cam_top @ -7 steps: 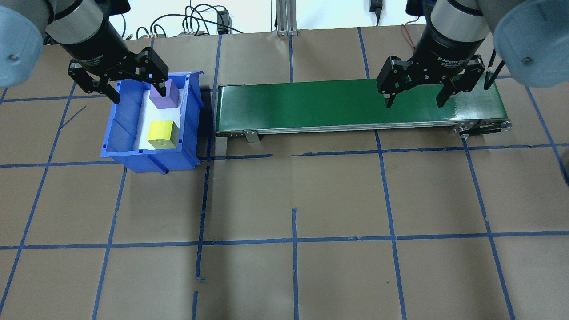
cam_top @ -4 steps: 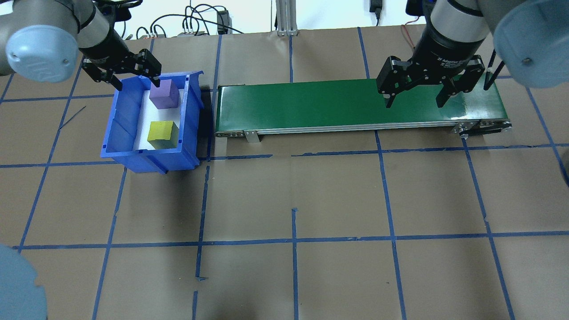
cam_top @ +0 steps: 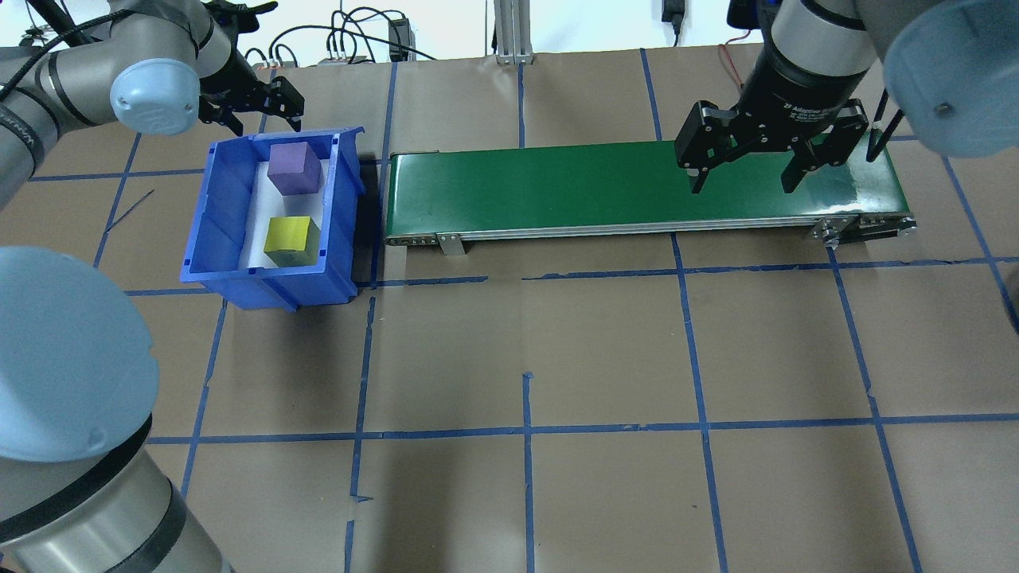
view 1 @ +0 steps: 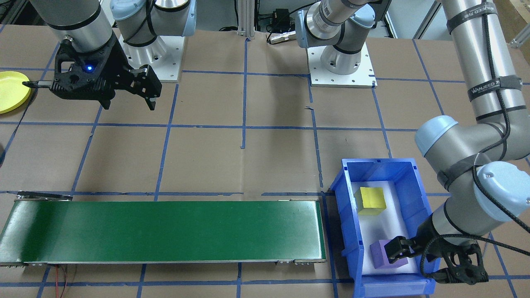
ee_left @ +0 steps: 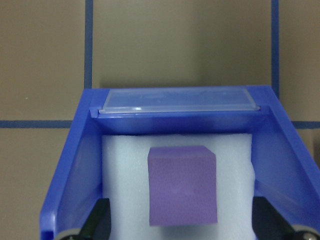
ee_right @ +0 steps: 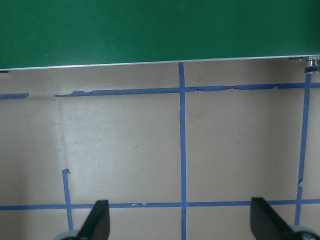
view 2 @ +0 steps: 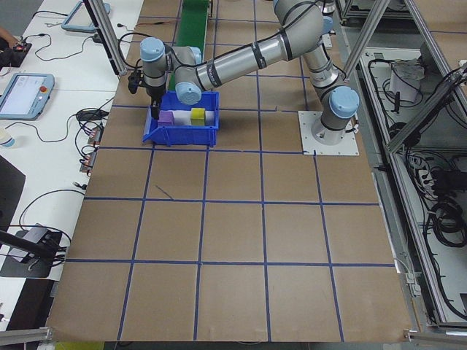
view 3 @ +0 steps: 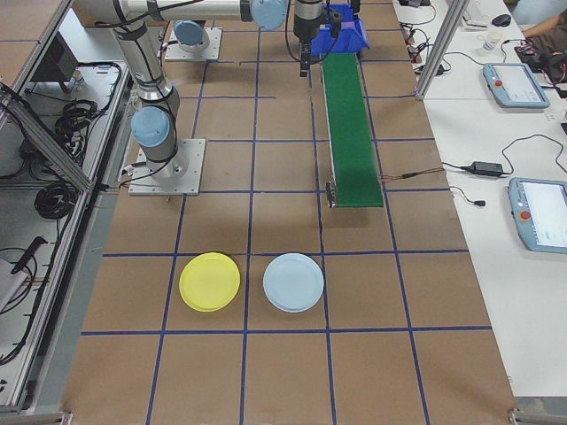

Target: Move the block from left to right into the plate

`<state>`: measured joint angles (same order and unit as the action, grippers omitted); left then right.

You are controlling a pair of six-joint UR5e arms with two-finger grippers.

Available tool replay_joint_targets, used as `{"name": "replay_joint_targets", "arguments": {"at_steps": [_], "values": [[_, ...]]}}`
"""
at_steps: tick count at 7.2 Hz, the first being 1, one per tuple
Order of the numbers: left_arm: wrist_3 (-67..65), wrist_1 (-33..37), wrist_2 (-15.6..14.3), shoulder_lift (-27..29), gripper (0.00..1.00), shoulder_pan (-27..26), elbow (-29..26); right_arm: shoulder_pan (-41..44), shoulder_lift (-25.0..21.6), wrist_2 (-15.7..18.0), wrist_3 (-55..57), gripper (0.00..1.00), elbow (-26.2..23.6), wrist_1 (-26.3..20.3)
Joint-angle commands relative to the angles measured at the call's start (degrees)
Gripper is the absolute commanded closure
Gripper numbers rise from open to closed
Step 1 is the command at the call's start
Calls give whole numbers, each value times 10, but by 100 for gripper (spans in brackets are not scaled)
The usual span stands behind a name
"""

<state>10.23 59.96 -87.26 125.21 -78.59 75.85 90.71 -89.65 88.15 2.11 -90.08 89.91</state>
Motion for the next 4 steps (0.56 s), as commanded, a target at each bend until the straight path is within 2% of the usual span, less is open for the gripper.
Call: {"name": "replay_joint_targets", "arguments": {"at_steps": [1, 4], "values": [[0, -13, 0, 34, 0, 0, -10, 0, 0, 0, 0, 0, 0, 0], [0, -12, 1, 47, 0, -4, -2, 0, 0, 0, 0, 0, 0, 0]]}}
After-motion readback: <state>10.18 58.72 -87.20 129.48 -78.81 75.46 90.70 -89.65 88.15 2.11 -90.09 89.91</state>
